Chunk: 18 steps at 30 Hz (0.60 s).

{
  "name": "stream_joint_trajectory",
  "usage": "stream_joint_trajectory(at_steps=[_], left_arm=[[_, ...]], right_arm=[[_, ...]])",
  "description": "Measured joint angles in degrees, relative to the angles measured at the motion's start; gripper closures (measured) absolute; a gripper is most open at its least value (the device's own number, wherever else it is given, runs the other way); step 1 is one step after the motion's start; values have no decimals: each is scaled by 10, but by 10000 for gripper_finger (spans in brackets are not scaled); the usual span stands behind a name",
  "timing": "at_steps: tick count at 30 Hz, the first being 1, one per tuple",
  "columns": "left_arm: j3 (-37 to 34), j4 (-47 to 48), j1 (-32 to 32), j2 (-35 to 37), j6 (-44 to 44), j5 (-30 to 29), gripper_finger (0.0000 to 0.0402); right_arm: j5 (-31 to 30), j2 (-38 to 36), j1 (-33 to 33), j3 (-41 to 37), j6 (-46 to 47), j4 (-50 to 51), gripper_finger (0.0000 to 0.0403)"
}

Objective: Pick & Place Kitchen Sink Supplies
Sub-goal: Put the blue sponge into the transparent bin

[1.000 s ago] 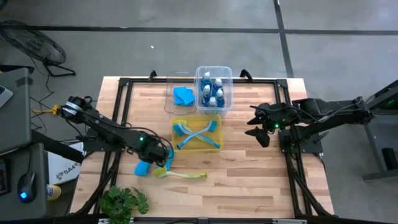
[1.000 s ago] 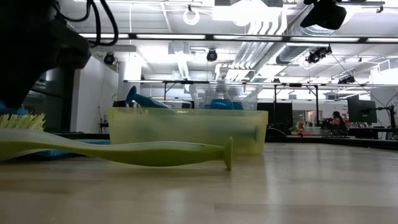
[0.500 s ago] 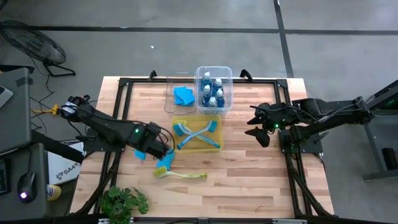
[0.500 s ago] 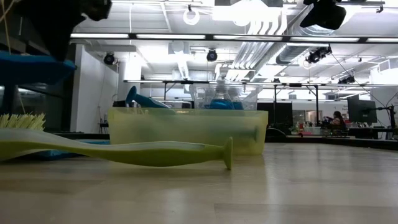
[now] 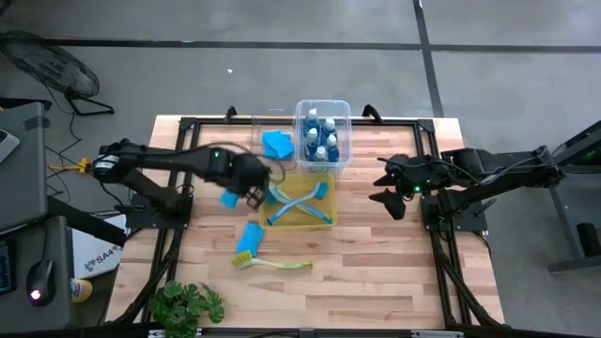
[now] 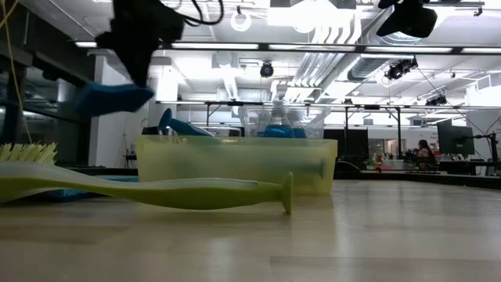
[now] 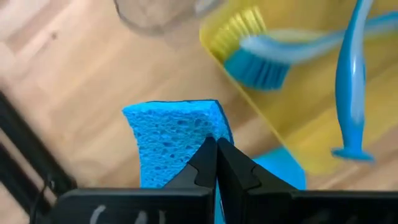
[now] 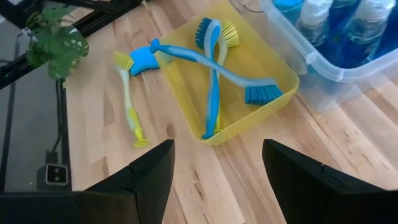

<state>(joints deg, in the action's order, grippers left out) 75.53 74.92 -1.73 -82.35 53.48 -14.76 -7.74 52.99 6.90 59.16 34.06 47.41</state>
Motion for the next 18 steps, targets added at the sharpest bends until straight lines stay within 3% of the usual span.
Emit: stream_joint_trajectory(at_steps=[11, 18], left_arm=[[0, -163, 164, 0, -186, 23, 401], [0, -256, 253, 0, -262, 114, 401]], right_arm=[[-22, 0, 0, 0, 52, 0, 166], [-42, 0, 0, 0, 83, 0, 166]])
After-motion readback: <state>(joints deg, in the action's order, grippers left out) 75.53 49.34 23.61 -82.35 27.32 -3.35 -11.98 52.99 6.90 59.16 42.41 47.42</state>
